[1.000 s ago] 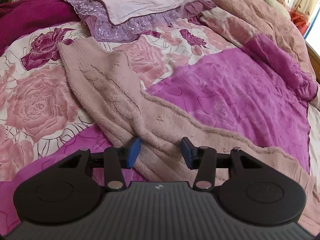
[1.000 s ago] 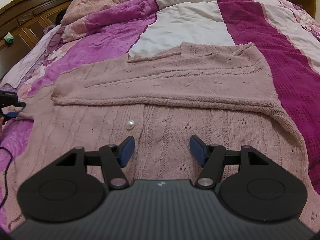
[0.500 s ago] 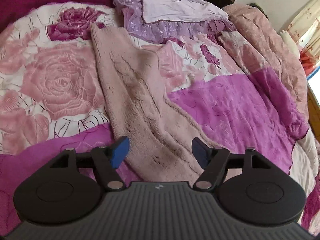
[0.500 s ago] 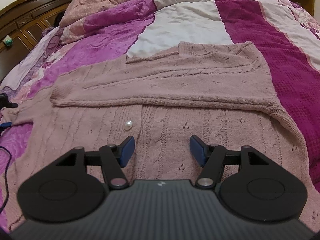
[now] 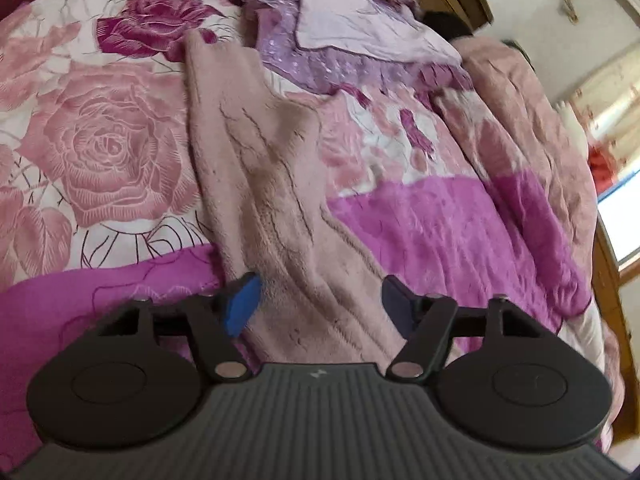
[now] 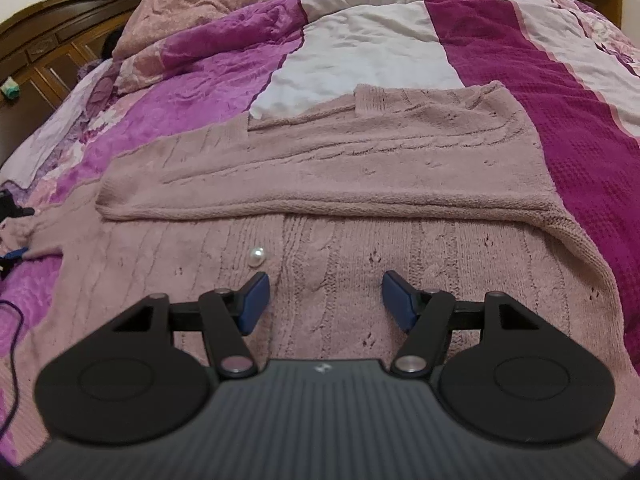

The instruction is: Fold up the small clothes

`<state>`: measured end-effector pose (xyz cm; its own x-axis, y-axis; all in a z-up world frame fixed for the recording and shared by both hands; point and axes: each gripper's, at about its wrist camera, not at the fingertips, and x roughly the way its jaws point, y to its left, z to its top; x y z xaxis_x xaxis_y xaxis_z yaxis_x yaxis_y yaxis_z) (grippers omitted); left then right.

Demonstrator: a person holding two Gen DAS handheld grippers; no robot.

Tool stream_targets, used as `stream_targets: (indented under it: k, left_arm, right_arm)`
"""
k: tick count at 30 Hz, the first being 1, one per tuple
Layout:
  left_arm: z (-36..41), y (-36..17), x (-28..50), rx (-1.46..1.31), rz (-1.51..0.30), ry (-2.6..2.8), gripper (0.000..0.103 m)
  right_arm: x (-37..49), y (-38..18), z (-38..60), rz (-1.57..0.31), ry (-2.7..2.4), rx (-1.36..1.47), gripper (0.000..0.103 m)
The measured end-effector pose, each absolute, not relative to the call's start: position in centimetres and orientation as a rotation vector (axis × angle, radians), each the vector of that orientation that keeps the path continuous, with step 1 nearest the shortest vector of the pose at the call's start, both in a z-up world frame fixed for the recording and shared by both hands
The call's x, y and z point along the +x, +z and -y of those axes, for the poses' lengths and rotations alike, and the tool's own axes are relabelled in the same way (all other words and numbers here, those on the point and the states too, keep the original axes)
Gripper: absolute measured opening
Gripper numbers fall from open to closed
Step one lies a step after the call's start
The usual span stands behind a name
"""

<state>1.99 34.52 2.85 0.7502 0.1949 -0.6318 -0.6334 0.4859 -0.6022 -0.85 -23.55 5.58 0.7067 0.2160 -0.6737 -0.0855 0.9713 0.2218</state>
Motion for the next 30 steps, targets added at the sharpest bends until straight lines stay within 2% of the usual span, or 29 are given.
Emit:
stream_targets:
  k: [2,4,8,12,16,20,21,22,23,24,27,30]
  left_arm:
    - [-34.3,3.2,1.3,-0.94,-0.539,0.548,0.062]
    - [-34.1,3.7,-0.1,-1.005,-0.557,0.533,0.062]
    - [-33.5,4.2,-1.5,-1.105,-0.653,0.469,0.075]
    - [-32.7,3.7,-0.3,-0.977,-0.681,0.532,0.075]
    - [-33.4,3.0,0.9,-1.007,-0.612,0.573,0.079]
    - [-34.1,3.3,2.3,-0.999,-0.596,0.617,0.079]
    - [-34.1,3.5,2.6,-0.996,-0.589,0.614,0.074]
    - [-34.1,3.6,2.8,-0.977,-0.581,0.602,0.064]
    - [-34.1,3.6,3.0,-0.954,-0.581,0.578,0.028]
    - [-34.2,3.4,3.1,-0.953,-0.587,0.557,0.014]
    - [-34.4,3.4,1.5,-1.015,-0.476,0.481,0.012]
    - [-33.1,6.1,0.2,-0.905,-0.363,0.4,0.012]
  right_arm:
    - [-0.9,5.5,23.7,-0.77,0.168,0.184,0.064]
    - [-0.9,5.5,23.9,-0.772,0.166,0.181,0.063]
    - [-0.7,5.3,24.1,-0.78,0.161,0.175,0.064]
    - [-0.6,5.3,23.7,-0.775,0.157,0.177,0.066]
    - [-1.0,5.5,23.6,-0.772,0.166,0.173,0.064]
    - [-1.0,5.4,24.0,-0.772,0.158,0.19,0.064]
    - [-0.9,5.4,24.1,-0.772,0.155,0.197,0.064]
    - [-0.9,5.4,24.1,-0.771,0.154,0.203,0.064]
    - [-0.9,5.4,24.1,-0.77,0.153,0.206,0.064]
    - [-0.9,5.4,24.1,-0.768,0.153,0.206,0.064]
    - [-1.0,5.5,24.2,-0.764,0.157,0.204,0.064]
    - [-1.2,5.6,24.6,-0.759,0.152,0.214,0.064]
